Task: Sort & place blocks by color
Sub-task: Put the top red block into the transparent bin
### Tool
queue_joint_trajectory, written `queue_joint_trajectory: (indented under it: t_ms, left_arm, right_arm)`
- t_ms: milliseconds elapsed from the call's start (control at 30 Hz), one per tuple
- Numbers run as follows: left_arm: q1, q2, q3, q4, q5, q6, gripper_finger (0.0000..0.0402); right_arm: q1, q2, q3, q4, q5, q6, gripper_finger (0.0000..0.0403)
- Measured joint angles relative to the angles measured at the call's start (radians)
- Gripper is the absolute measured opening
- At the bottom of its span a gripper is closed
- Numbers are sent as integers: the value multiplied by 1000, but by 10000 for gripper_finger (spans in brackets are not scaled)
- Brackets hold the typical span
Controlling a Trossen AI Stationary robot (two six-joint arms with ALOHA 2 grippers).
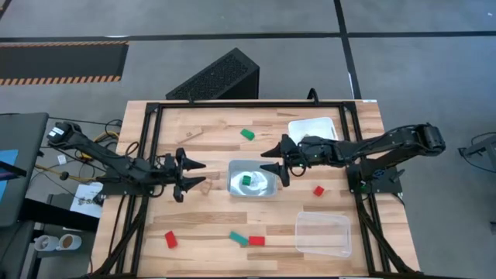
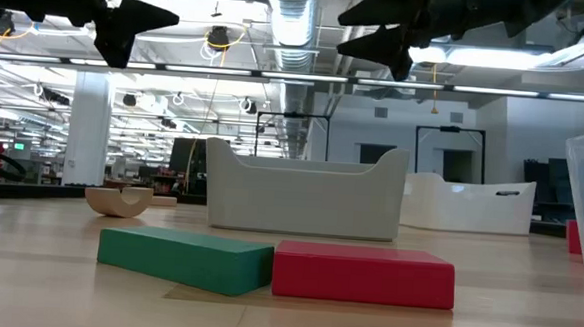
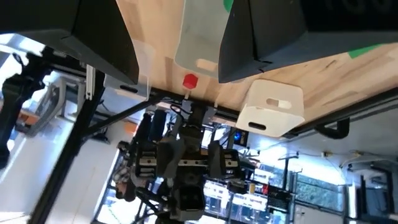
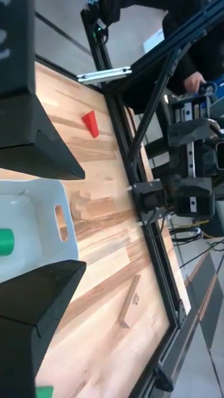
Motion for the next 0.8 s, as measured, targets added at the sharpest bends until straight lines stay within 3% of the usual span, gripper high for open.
queue_joint_trajectory:
  t_ms: [200,500,800]
  left_arm:
    - [0,-57,0,-35,-23,33,208]
    - [0,-62,0,-53,-24,23,208]
    - [2,-52,0,-79,-55,36,208]
  right_arm:
    - [49,-2,0,-12,8,-4,245]
    - [142,-2,0,-155,268,-5,245]
    - [222,-2,0,-256,352,81,245]
